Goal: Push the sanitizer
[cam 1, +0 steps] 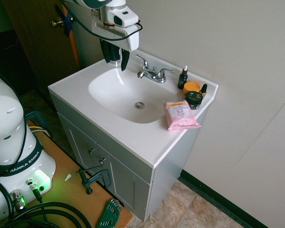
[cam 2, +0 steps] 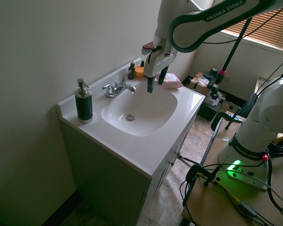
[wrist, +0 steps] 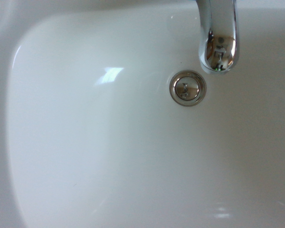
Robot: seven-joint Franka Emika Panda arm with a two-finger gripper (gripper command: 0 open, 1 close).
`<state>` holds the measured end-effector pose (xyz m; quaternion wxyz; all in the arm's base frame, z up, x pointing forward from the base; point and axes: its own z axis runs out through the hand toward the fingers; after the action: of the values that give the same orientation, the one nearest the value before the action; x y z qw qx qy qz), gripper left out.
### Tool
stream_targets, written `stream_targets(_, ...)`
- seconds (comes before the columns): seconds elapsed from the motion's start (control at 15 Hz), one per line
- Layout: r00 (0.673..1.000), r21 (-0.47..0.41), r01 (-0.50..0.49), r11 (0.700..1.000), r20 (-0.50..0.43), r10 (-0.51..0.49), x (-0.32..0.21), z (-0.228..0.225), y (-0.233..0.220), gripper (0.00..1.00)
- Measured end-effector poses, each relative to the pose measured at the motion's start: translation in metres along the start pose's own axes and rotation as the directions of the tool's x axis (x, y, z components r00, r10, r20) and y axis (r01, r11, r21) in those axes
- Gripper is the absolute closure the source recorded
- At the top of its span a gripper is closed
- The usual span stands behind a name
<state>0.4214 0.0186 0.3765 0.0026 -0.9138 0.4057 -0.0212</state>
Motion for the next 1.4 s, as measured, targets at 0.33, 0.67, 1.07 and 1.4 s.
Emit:
stream_targets(0.33, 0.999, 0.045, 0.034, 0.998, -0.030, -0.032, 0.004, -0.033, -0.023, 0.00)
stream_targets(0.67, 0.989, 0.078, 0.126, 0.989, -0.091, -0.119, -0.007, -0.103, -0.117, 1.00)
stream_targets(1.07, 0.980, 0.049, 0.180, 0.982, -0.094, -0.175, -0.019, -0.101, -0.216, 1.00)
stream_targets(1.4, 0.976, 0.029, 0.199, 0.980, -0.094, -0.196, -0.031, -0.096, -0.253, 1.00)
